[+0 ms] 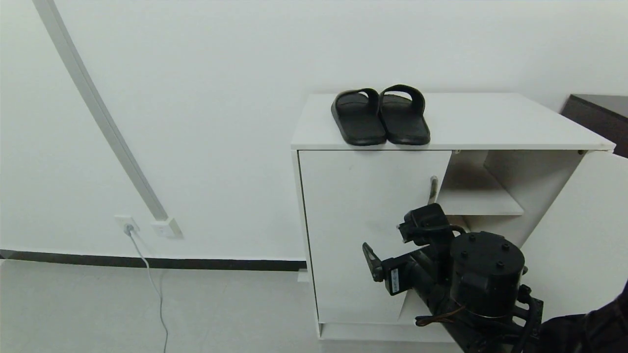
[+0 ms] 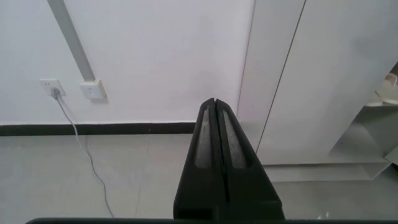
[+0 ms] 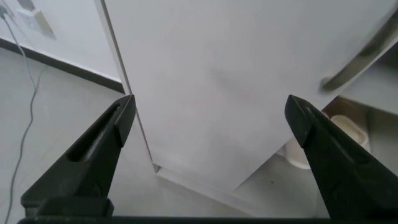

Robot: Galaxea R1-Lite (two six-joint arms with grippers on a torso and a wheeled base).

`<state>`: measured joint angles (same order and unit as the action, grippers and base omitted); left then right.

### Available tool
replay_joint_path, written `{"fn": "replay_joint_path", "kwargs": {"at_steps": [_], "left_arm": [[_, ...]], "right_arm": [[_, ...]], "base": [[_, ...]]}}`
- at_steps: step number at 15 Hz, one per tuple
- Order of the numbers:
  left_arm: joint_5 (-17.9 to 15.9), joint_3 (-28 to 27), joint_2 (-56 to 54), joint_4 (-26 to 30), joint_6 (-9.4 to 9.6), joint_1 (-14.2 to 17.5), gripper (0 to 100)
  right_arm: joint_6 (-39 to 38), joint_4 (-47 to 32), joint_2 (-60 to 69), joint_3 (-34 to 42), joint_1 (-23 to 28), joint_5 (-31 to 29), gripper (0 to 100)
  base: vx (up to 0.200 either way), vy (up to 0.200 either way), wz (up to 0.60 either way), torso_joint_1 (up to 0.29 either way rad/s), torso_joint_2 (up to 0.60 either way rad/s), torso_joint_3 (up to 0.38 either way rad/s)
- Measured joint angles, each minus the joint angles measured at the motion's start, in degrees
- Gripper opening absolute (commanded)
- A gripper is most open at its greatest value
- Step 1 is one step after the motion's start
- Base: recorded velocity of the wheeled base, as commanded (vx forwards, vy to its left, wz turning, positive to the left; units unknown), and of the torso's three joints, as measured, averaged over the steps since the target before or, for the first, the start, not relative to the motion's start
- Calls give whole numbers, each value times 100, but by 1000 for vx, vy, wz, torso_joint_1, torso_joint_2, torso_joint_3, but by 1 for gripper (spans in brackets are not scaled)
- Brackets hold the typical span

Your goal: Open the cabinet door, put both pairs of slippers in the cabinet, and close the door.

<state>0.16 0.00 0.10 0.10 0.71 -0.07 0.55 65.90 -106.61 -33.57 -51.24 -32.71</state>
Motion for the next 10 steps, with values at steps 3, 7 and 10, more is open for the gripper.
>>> {"fn": "replay_joint_path", "kwargs": {"at_steps": [3,7,10], "left_arm": [[0,0,0,1,-2,-4,0],[6,0,0,-2,0,-4,0],[5,0,0,0,-2,-2,0]], "right_arm": [[-1,6,0,0,5,2,100],[-11,11,0,0,11,0,100],[-22,9,2,0,11,2,100]], "base": [[0,0,0,191,-496,-316],[0,0,0,203,-516,-312],[0,0,0,229,-541,-318]]}}
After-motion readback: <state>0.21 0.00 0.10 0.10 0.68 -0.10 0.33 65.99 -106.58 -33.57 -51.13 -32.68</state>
